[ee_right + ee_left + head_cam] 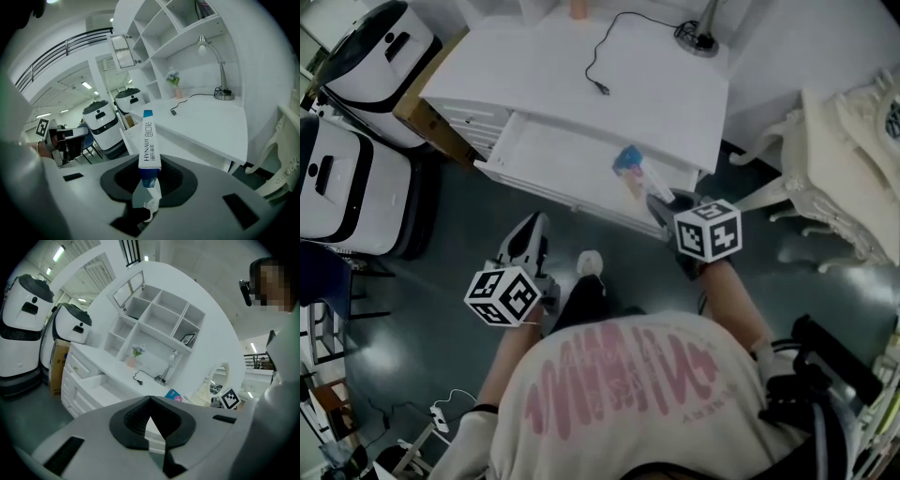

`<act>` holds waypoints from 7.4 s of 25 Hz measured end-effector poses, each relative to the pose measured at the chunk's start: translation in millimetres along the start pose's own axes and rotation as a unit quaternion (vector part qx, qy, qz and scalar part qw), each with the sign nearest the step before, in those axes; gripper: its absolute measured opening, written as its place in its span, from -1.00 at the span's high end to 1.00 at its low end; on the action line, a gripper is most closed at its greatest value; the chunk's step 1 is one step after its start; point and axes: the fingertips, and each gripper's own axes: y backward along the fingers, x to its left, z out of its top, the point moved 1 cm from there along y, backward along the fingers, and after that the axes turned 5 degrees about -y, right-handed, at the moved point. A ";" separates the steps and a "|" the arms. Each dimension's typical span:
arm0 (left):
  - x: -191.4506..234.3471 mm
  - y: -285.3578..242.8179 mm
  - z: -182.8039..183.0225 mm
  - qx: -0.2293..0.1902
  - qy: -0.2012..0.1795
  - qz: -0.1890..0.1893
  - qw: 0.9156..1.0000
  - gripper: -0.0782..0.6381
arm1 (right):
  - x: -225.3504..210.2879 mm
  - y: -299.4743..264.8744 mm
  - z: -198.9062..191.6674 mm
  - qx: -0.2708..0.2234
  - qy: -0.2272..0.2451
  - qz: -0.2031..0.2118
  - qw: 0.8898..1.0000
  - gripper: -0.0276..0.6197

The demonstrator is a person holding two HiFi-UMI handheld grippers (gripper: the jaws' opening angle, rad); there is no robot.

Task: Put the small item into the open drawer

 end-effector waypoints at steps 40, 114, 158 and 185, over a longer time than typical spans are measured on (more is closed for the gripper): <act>86.5 -13.5 -52.1 0.071 0.056 0.064 0.994 0.70 | -57.5 -133.5 -58.7 0.194 0.044 0.002 0.980 0.62; 97.2 -9.0 -74.8 0.085 0.074 0.067 0.991 0.70 | -97.7 -160.2 -98.5 0.327 0.109 -0.039 0.938 0.08; 128.9 -20.0 -45.6 0.080 0.088 0.072 0.990 0.70 | -96.0 -179.6 -83.5 0.341 0.061 -0.048 0.937 0.05; 92.7 -116.8 67.0 0.043 0.043 -0.043 0.997 0.70 | -51.0 -114.0 17.0 0.187 -0.014 -0.109 0.976 0.55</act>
